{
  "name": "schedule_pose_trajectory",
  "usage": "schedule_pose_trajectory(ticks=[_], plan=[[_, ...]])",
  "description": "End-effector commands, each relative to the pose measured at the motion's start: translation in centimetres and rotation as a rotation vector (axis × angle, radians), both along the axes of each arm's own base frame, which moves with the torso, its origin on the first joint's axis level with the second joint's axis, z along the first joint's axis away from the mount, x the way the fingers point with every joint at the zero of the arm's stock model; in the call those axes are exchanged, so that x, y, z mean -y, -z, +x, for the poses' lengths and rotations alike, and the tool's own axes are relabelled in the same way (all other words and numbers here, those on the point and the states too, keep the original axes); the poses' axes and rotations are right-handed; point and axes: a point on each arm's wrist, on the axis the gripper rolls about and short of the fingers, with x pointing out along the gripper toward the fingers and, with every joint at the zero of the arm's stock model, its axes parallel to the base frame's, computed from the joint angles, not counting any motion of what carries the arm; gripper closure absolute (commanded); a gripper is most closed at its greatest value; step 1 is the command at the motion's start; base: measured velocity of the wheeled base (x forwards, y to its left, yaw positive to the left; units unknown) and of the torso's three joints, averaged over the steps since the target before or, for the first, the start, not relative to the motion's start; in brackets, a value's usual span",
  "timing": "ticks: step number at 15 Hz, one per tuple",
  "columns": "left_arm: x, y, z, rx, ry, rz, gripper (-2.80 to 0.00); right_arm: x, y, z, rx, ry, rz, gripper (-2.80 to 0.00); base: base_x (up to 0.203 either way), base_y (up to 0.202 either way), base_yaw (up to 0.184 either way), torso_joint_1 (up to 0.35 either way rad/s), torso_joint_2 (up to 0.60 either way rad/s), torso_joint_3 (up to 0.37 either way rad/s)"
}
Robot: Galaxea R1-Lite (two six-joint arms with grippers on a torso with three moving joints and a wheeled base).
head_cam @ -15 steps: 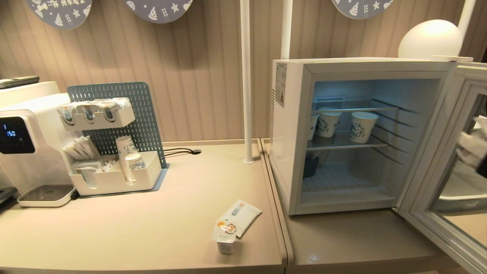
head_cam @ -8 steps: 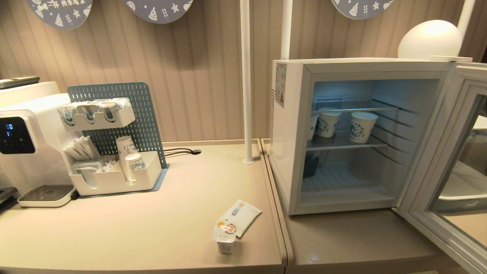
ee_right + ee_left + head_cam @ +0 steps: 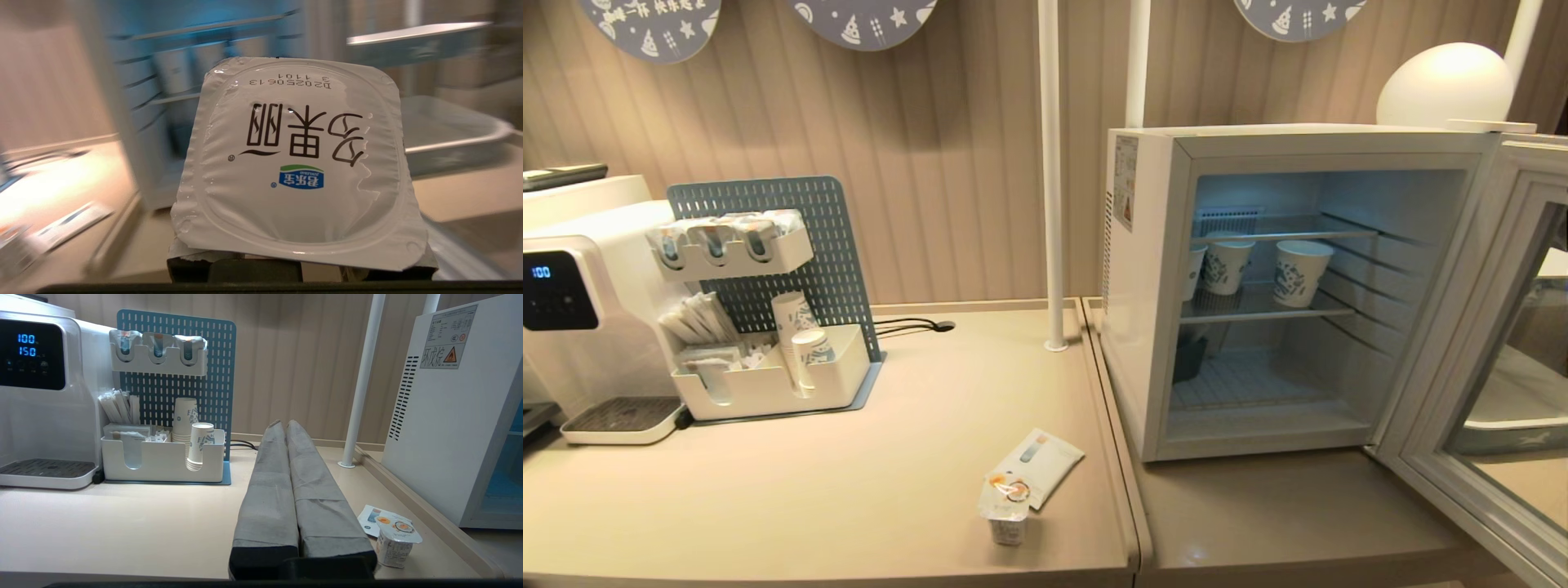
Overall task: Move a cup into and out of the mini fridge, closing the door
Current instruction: Place the yoghurt on the table
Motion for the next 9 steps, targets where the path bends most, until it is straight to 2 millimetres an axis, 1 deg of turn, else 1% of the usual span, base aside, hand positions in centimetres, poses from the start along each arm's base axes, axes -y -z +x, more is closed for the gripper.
schedule_pose_trajectory(ticks=[1, 2, 8, 9], plan=[[0.00, 1.08, 0.41, -0.039, -0.001, 0.000, 0.00, -0.11, 2.25, 0.35, -0.131, -0.048, -0.014, 0.00, 0.000, 0.000, 0.000, 0.000, 0.00, 0.000], [0.00, 1.08, 0.40, -0.038, -0.001, -0.001, 0.00, -0.12, 2.38, 0.20, -0.181, -0.052, -0.032, 0.00, 0.000, 0.000, 0.000, 0.000, 0.00, 0.000], [0.00, 1.06, 0.41, -0.038, -0.001, 0.000, 0.00, -0.12, 2.37, 0.21, -0.187, -0.053, -0.026, 0.00, 0.000, 0.000, 0.000, 0.000, 0.00, 0.000], [0.00, 1.07, 0.41, -0.039, 0.000, 0.000, 0.00, -0.12, 2.37, 0.21, -0.187, -0.053, -0.026, 0.00, -0.087, 0.000, 0.003, 0.002, 0.01, 0.002]])
